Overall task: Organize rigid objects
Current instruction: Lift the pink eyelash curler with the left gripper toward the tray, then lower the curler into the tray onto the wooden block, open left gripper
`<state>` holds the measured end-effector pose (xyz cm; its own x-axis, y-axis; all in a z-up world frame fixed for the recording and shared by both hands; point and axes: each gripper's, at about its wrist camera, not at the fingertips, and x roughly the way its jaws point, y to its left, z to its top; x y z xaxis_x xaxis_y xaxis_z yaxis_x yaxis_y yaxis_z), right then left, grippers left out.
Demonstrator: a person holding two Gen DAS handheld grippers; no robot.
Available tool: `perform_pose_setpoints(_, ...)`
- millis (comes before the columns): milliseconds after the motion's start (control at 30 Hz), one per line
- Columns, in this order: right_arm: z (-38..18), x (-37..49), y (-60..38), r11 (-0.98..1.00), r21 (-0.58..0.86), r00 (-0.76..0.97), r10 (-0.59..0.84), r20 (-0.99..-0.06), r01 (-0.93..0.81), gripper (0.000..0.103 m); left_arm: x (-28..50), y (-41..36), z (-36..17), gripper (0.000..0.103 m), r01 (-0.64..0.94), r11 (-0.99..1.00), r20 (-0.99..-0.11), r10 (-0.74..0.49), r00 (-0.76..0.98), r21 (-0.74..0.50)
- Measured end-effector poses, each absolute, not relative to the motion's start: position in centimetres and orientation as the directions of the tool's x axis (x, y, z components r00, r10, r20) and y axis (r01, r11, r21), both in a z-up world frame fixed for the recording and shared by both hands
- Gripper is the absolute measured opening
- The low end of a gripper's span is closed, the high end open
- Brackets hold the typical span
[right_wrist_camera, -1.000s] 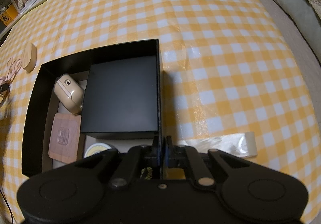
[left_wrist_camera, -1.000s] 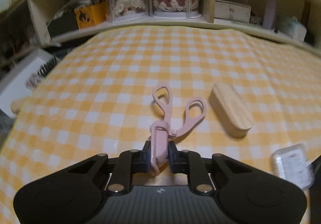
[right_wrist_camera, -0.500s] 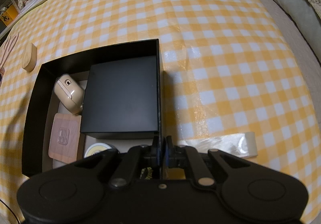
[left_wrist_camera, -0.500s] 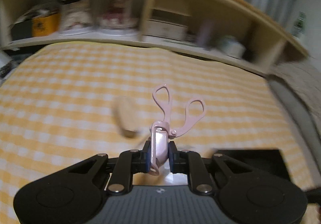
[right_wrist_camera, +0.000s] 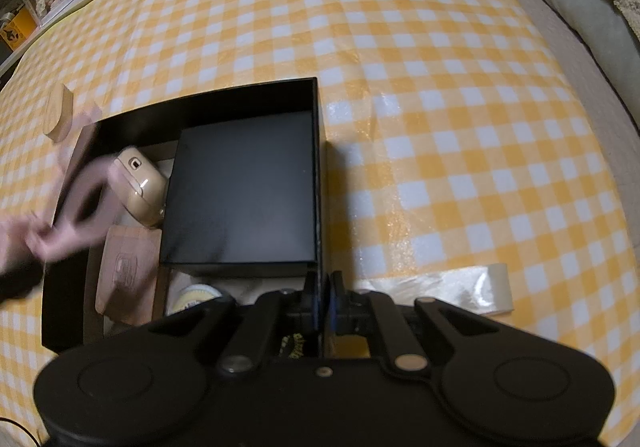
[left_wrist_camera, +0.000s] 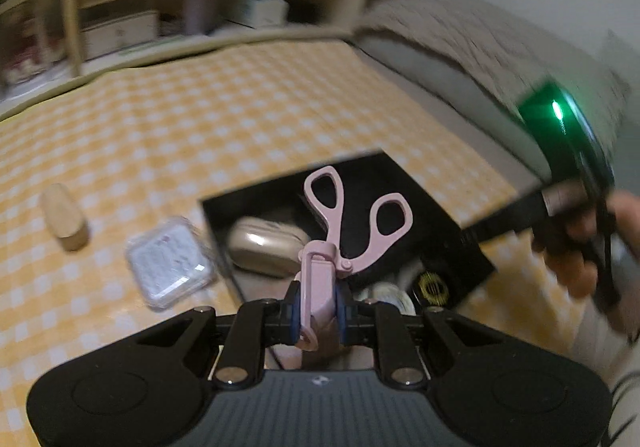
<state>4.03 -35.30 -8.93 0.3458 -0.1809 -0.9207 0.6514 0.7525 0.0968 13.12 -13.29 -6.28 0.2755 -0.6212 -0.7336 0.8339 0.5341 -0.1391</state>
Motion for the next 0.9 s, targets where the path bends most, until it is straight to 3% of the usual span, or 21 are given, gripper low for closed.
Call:
perform_pose_setpoints(300,-9.0,4.0,-35.3,0.752,0.098,0.346,-0.180,-0.921,0.652,0.006,11.4,-15.5,-8.8,0.018,0.927,0.371,-0.779,-0.595,0.197,-0.049)
perform_pose_setpoints(633,-9.0,4.0,-35.3,0.752,0.097,0.345,-0.180,-0.921,0.652,0.006,11.8,-15.7,-9.9,0.018,0.929,0.371,-0.804,-0.551,0.225,0.005)
perform_pose_setpoints(900,-9.0,4.0,-35.3,0.752,0.098,0.345,-0.180,-0.921,0.652,0.006,11.7,-15.8,-9.8,0.019,0.945,0.327,-0.783,-0.583,0.215,0.016)
